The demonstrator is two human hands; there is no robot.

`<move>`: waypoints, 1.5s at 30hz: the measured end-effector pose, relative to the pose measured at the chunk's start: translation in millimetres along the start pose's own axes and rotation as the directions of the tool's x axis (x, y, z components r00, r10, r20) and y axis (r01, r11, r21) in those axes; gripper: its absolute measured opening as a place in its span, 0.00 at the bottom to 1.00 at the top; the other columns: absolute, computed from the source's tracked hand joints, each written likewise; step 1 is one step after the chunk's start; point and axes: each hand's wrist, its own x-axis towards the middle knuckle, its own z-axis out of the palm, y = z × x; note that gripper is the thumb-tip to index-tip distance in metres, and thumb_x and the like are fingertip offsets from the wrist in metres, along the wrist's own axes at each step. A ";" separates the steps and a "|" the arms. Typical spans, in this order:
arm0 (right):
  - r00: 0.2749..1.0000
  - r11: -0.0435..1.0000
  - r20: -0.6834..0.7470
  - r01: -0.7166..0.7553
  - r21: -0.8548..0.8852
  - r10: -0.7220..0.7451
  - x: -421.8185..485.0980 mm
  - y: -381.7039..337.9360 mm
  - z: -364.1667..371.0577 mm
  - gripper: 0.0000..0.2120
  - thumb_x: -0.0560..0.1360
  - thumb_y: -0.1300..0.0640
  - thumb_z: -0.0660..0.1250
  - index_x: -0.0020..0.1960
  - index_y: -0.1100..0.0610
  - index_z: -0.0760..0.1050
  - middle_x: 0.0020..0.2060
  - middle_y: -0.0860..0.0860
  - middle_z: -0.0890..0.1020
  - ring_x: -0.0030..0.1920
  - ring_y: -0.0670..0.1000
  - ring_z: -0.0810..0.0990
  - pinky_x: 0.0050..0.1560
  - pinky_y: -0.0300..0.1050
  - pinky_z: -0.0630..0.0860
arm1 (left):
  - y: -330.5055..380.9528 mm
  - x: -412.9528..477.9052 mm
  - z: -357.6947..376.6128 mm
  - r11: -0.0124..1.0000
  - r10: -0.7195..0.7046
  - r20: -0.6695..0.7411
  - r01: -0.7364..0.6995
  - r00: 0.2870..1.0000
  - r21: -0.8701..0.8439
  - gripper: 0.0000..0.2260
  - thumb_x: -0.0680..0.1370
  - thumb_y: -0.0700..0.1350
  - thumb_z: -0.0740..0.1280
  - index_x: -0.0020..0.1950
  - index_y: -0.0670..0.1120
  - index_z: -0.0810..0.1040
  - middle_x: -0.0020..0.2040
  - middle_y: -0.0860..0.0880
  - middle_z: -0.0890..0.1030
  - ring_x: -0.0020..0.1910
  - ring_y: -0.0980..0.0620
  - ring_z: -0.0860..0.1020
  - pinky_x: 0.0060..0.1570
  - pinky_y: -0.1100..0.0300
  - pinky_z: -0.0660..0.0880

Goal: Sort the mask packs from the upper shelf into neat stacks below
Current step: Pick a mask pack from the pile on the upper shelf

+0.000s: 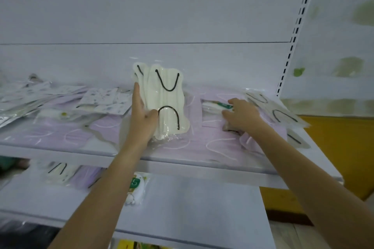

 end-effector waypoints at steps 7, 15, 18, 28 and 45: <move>0.950 0.644 0.007 0.207 0.737 -0.313 -41.9 -72.8 7.6 0.28 0.77 0.49 0.62 0.74 0.51 0.57 0.63 0.46 0.70 0.63 0.47 0.71 0.64 0.42 0.66 | 7.7 -17.3 -19.6 0.994 -0.018 -0.071 0.010 0.997 -0.105 0.28 0.76 0.33 0.58 0.75 0.50 0.60 0.67 0.52 0.73 0.57 0.60 0.76 0.58 0.62 0.73; 0.862 0.536 -0.159 0.433 0.725 -0.482 -80.2 -181.2 59.6 0.27 0.78 0.63 0.61 0.74 0.53 0.57 0.56 0.49 0.70 0.40 0.40 0.74 0.39 0.23 0.70 | 1.6 -39.1 -123.6 0.997 -0.003 -0.047 0.000 0.999 -0.083 0.27 0.78 0.33 0.59 0.73 0.54 0.62 0.53 0.52 0.80 0.49 0.53 0.78 0.50 0.56 0.76; 0.834 0.499 -0.147 0.449 0.741 -0.532 -101.3 -232.6 91.2 0.29 0.78 0.62 0.61 0.75 0.51 0.54 0.59 0.48 0.71 0.41 0.41 0.75 0.42 0.31 0.73 | -8.4 -50.5 -188.3 0.998 -0.027 -0.058 0.023 0.998 -0.060 0.27 0.77 0.29 0.57 0.72 0.51 0.61 0.54 0.50 0.80 0.48 0.55 0.79 0.47 0.61 0.77; 0.746 0.512 -0.016 0.472 0.718 -0.666 -215.5 -377.4 288.9 0.15 0.78 0.66 0.61 0.64 0.62 0.72 0.57 0.58 0.75 0.41 0.43 0.73 0.46 0.28 0.69 | -117.4 -127.9 -411.0 0.954 -0.268 -0.249 0.292 0.931 0.064 0.23 0.75 0.29 0.61 0.68 0.44 0.69 0.58 0.45 0.78 0.57 0.49 0.77 0.47 0.67 0.76; 0.860 0.684 0.442 -0.163 0.711 -0.254 -178.4 -445.1 463.2 0.25 0.76 0.68 0.55 0.72 0.56 0.64 0.67 0.50 0.68 0.67 0.48 0.66 0.62 0.36 0.63 | -287.7 -47.3 -488.5 0.732 -0.681 0.091 0.667 0.727 0.139 0.24 0.77 0.30 0.59 0.71 0.44 0.61 0.60 0.45 0.72 0.57 0.51 0.77 0.47 0.62 0.74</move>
